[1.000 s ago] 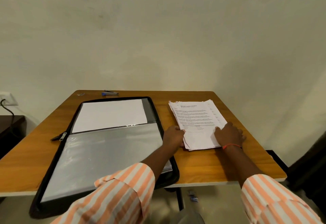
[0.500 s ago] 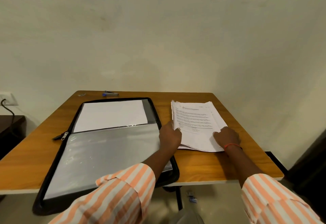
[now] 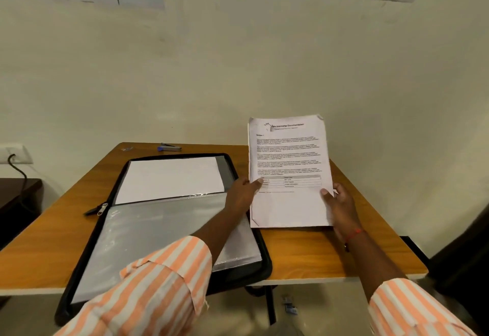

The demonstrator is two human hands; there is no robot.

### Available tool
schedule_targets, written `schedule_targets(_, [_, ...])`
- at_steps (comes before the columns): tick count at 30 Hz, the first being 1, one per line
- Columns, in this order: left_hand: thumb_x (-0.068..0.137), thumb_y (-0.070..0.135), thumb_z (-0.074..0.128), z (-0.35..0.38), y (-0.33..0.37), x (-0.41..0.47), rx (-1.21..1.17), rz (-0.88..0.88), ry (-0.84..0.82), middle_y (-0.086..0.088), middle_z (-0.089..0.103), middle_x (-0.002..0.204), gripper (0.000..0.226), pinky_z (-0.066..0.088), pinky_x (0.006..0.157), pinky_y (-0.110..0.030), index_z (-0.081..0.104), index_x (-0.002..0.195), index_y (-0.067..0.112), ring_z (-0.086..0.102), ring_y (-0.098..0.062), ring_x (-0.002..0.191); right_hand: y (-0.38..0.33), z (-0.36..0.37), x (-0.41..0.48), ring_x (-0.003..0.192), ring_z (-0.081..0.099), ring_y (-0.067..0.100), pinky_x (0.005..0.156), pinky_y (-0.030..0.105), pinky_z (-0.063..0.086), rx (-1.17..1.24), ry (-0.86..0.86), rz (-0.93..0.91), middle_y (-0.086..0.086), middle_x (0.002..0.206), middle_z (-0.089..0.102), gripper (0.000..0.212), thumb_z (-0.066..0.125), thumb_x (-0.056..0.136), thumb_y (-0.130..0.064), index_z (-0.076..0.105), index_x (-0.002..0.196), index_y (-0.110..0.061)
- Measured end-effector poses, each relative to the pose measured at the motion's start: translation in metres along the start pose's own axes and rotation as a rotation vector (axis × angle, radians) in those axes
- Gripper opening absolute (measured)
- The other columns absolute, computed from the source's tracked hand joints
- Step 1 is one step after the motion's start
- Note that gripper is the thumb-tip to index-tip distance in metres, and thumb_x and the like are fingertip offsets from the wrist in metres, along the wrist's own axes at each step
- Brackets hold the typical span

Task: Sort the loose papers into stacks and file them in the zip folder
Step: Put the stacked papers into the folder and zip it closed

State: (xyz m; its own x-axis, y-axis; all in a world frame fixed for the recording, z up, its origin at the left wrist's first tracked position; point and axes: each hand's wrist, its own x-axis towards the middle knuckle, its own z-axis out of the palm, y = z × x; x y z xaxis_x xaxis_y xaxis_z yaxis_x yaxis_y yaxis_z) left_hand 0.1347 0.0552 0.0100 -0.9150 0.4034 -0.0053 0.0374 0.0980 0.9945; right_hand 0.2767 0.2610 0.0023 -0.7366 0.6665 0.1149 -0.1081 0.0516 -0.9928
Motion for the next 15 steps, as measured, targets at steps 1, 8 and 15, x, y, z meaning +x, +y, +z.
schedule_targets(1, [0.099,0.04,0.064,-0.003,0.002,0.0,-0.032,0.029,-0.019,-0.001,0.072,0.12,0.026,0.06,0.084,-0.034,0.062,0.118,0.023,0.072,-0.018,0.096,0.0,0.002,-0.002,0.112,0.068,0.027,0.088,0.045,0.058,0.042,-0.021,-0.011,0.005,0.123,0.07,0.014,0.059,0.1,-0.014,0.058,0.113,-0.022])
schedule_targets(8, [0.102,0.033,0.059,-0.03,0.024,-0.002,-0.101,0.267,0.089,0.001,0.07,0.118,0.028,0.061,0.078,-0.027,0.059,0.125,0.017,0.071,-0.014,0.098,-0.027,0.032,-0.013,0.114,0.067,0.021,0.097,0.049,0.054,0.094,-0.118,-0.118,-0.002,0.124,0.071,0.054,0.081,0.077,-0.048,0.058,0.12,-0.026])
schedule_targets(15, [0.101,0.028,0.062,-0.055,0.03,-0.01,-0.124,0.405,0.115,-0.002,0.072,0.107,0.019,0.062,0.079,-0.031,0.06,0.112,0.013,0.072,-0.016,0.094,-0.036,0.066,-0.02,0.116,0.067,0.023,0.098,0.048,0.053,0.212,-0.165,-0.139,0.001,0.127,0.07,0.044,0.072,0.09,-0.014,0.06,0.132,-0.018])
